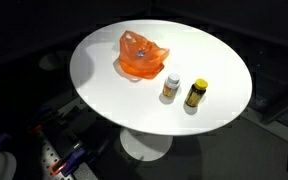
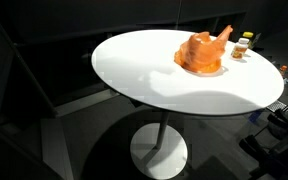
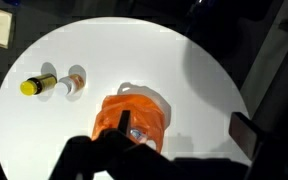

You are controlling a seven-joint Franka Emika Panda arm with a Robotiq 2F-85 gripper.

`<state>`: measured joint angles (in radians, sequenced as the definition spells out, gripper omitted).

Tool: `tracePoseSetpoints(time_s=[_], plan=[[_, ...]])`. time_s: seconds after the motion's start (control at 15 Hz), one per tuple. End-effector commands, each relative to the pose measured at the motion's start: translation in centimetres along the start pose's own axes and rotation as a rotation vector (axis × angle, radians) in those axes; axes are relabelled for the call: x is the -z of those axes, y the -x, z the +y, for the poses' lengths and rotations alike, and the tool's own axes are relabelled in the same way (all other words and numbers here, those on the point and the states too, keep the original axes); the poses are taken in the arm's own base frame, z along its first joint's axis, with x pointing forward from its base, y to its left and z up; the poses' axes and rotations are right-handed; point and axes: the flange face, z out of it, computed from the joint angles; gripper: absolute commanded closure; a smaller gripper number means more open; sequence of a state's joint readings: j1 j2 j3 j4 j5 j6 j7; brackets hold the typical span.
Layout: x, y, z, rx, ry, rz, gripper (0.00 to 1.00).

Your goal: Remove the white bottle from the plastic

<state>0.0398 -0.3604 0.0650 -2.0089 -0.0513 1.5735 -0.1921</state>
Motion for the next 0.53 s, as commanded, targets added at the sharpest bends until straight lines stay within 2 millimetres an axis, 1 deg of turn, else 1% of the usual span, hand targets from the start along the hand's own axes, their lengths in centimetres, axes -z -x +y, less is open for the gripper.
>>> tracePoseSetpoints(time_s=[0.0, 0.2, 0.47], plan=[[-1.6, -1.2, 1.1, -0.052, -0.016, 0.018, 0.0], [-4.2, -3.2, 2.1, -0.073, -0.044, 0.045, 0.0], [-8.2, -6.1, 2.8, -0.087, -0.094, 0.105, 0.0]])
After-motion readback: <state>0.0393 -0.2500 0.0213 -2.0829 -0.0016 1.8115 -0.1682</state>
